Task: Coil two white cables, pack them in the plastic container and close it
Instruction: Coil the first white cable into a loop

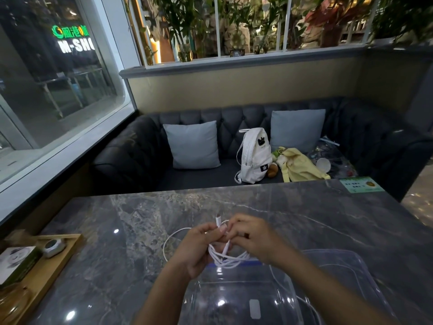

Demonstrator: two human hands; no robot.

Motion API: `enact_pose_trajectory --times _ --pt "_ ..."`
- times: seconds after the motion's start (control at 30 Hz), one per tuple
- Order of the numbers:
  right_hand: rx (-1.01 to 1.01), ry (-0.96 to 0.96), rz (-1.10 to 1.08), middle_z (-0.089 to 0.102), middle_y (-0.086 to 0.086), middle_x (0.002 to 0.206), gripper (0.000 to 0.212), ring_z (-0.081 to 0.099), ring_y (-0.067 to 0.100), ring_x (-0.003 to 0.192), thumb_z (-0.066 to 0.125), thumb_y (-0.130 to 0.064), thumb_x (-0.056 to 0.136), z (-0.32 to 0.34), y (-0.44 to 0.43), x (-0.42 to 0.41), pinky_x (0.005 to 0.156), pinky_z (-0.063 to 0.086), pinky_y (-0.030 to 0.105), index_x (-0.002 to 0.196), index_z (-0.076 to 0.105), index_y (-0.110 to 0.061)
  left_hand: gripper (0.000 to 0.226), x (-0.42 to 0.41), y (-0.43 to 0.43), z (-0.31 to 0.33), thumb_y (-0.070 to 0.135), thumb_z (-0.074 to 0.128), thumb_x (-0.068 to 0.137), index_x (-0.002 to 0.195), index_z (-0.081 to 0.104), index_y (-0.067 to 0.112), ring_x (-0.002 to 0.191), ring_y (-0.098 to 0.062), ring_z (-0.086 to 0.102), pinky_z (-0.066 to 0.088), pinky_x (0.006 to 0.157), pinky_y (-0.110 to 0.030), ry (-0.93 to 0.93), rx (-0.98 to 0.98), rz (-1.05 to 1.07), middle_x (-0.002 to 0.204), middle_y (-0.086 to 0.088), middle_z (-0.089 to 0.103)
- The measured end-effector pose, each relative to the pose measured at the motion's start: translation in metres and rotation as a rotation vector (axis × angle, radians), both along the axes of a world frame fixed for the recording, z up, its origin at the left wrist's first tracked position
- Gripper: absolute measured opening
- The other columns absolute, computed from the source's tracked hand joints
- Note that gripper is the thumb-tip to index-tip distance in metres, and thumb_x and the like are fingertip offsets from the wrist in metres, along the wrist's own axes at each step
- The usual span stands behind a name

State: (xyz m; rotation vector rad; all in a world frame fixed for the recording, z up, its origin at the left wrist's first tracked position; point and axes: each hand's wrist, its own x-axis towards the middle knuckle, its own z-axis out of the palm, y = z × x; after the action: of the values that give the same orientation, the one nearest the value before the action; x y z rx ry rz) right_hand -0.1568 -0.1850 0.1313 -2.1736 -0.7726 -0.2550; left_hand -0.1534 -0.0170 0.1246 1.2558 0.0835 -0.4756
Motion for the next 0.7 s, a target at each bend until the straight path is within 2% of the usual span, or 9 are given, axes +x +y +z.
enact_pose_trajectory --times 0.1,0.2,0.27,0.37,0.47,0.53,0.6,0.7 --pt "0.2 0.127 -0.061 0.062 -0.005 0.085 0.004 0.062 0.011 0.082 0.068 0.001 0.074 -0.005 0.005 -0.001 0.077 0.05 0.025 0.076 0.072 0.0 0.005 0.001 0.001 0.0 0.018 0.071 0.066 0.066 0.072 0.013 0.057 -0.017 0.068 0.058 0.056 -0.027 0.029 -0.048 -0.016 0.065 -0.008 0.071" --pt "0.328 0.252 -0.108 0.062 -0.008 0.083 0.006 0.063 0.012 0.081 0.069 0.007 0.071 -0.01 0.006 -0.002 0.079 0.052 0.031 0.074 0.071 0.002 0.013 -0.001 0.002 0.001 0.02 0.068 0.072 0.081 0.07 0.01 0.064 -0.019 0.069 0.057 0.056 -0.029 0.054 -0.035 -0.059 0.073 -0.009 0.071" --pt "0.364 0.334 -0.15 0.062 -0.005 0.083 0.008 0.063 0.012 0.08 0.068 0.008 0.071 -0.012 0.007 -0.002 0.079 0.054 0.033 0.073 0.071 0.0 0.01 -0.002 0.002 0.001 0.021 0.064 0.081 0.084 0.069 0.013 0.063 -0.019 0.068 0.056 0.053 -0.03 0.045 0.033 -0.087 0.075 -0.008 0.071" --pt "0.433 0.409 -0.183 0.063 0.001 0.081 0.005 0.065 0.014 0.069 0.07 0.006 0.07 -0.012 0.009 -0.002 0.067 0.056 0.038 0.07 0.069 0.001 0.008 -0.004 0.0 0.002 0.015 0.06 0.087 0.091 0.065 0.01 0.052 -0.014 0.062 0.051 0.045 -0.024 -0.018 0.129 -0.074 0.068 -0.006 0.067" --pt "0.509 0.515 -0.246 0.066 0.005 0.066 0.014 0.064 0.021 0.055 0.077 -0.01 0.068 -0.009 0.011 -0.001 0.05 0.054 0.039 0.058 0.066 -0.01 0.005 -0.006 -0.003 0.003 0.009 0.06 0.086 0.085 0.064 0.01 0.046 -0.012 0.055 0.045 0.041 -0.021 -0.094 0.194 -0.024 0.058 -0.002 0.063" --pt "0.478 0.5 -0.248 0.064 0.007 0.067 0.021 0.062 0.025 0.055 0.077 -0.01 0.068 -0.007 0.013 -0.001 0.052 0.054 0.047 0.054 0.062 -0.016 0.004 -0.005 -0.005 0.002 0.005 0.061 0.084 0.082 0.064 0.008 0.043 -0.012 0.052 0.04 0.04 -0.018 -0.101 0.239 0.031 0.056 -0.003 0.061" --pt "0.383 0.43 -0.236 0.058 0.004 0.074 0.031 0.059 0.026 0.06 0.077 -0.006 0.068 -0.007 0.014 -0.001 0.063 0.054 0.055 0.053 0.056 -0.024 0.008 -0.004 -0.006 0.001 -0.001 0.063 0.079 0.077 0.062 0.007 0.04 -0.012 0.049 0.039 0.038 -0.017 -0.093 0.292 0.104 0.056 -0.005 0.058" --pt "0.167 0.382 -0.292 0.054 -0.003 0.076 0.036 0.059 0.027 0.071 0.078 -0.014 0.066 -0.008 0.014 0.001 0.07 0.052 0.05 0.057 0.047 -0.031 0.012 -0.002 -0.006 -0.001 -0.009 0.065 0.075 0.077 0.063 0.002 0.039 -0.012 0.054 0.046 0.038 -0.02 -0.077 0.267 0.171 0.06 -0.009 0.06"
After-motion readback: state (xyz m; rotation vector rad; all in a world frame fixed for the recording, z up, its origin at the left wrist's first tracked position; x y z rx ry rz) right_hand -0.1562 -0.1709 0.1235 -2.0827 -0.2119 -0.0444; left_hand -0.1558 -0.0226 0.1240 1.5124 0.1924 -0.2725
